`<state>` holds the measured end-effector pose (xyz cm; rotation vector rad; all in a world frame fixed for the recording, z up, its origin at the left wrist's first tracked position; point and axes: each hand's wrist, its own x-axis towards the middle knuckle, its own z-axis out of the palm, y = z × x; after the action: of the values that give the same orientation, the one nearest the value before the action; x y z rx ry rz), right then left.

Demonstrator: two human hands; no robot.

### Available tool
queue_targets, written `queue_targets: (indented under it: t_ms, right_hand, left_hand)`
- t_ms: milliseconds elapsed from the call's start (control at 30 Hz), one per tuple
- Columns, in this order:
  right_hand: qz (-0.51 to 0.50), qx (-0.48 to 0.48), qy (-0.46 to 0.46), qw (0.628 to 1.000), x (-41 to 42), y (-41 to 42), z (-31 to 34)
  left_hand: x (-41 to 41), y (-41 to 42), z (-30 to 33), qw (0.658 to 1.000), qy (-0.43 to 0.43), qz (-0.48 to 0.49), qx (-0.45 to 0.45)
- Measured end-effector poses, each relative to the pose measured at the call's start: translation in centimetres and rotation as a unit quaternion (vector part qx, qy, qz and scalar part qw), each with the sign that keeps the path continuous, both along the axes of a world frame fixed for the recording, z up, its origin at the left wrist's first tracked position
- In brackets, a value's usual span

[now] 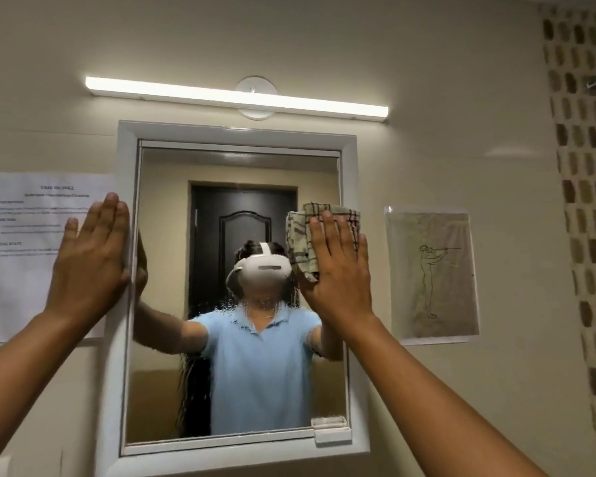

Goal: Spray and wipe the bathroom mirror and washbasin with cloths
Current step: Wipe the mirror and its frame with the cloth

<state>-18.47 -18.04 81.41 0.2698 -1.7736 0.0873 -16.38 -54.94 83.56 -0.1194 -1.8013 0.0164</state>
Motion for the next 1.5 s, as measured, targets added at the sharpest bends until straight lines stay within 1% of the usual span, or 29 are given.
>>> queue_targets:
  t_ms: [133,267,367,533,700,800,900,967,1033,1067,1167,1267,1367,1500]
  right_hand:
    - [0.023,-0.053,0.004,0.998,0.0,-1.0,-3.7]
    - [0.016,-0.037,0.000,0.999,0.1,-1.2,-9.3]
    - [0.004,-0.049,-0.010,0.999,0.0,-1.6,-10.1]
    - [0.011,-0.095,-0.015,0.995,0.1,-4.4,-6.6]
    - [0.014,-0.122,-0.020,0.992,0.4,-8.0,2.5]
    - [0.040,-0.170,-0.020,0.984,0.6,-10.3,7.6]
    - [0.047,-0.229,0.009,0.972,0.2,-13.0,9.8]
    - [0.051,-0.246,0.023,0.968,-0.1,-14.5,10.3]
    - [0.050,-0.229,0.023,0.972,0.0,-15.7,10.4]
    - [0.047,-0.205,0.021,0.977,0.0,-16.3,10.3]
    - [0.051,-0.095,0.012,0.994,0.4,-19.1,10.1]
    - [0.046,0.004,0.008,0.999,0.1,-22.4,9.8]
    - [0.053,0.048,0.001,0.997,0.2,-23.8,9.0]
    - [0.064,0.092,0.007,0.994,0.8,-23.2,6.9]
  left_hand:
    - [1.8,1.2,-1.3,1.000,-0.014,-0.011,0.010]
    - [2.0,0.7,-2.9,0.999,-0.038,-0.009,-0.007]
    - [1.5,-0.1,-3.6,0.999,-0.043,-0.013,-0.011]
    - [0.8,-1.2,-3.9,0.999,-0.034,-0.025,-0.030]
    - [0.4,-1.7,-4.0,0.997,-0.018,-0.055,-0.048]
    - [-0.1,-2.1,-4.1,0.996,-0.004,-0.076,-0.052]
    - [-0.4,-2.3,-4.2,0.994,0.002,-0.094,-0.054]
    - [-0.4,-2.2,-4.1,0.993,0.002,-0.101,-0.053]
    - [-0.4,-2.0,-4.1,0.992,0.002,-0.115,-0.049]
    - [-0.4,-1.9,-4.1,0.991,0.002,-0.124,-0.046]
    - [-0.1,-1.8,-4.2,0.989,0.006,-0.141,-0.039]
    - [-0.1,-1.9,-4.2,0.989,-0.003,-0.142,-0.040]
    - [-0.4,-2.2,-4.2,0.990,-0.012,-0.131,-0.041]
    - [-0.1,-2.3,-4.0,0.991,-0.030,-0.130,-0.026]
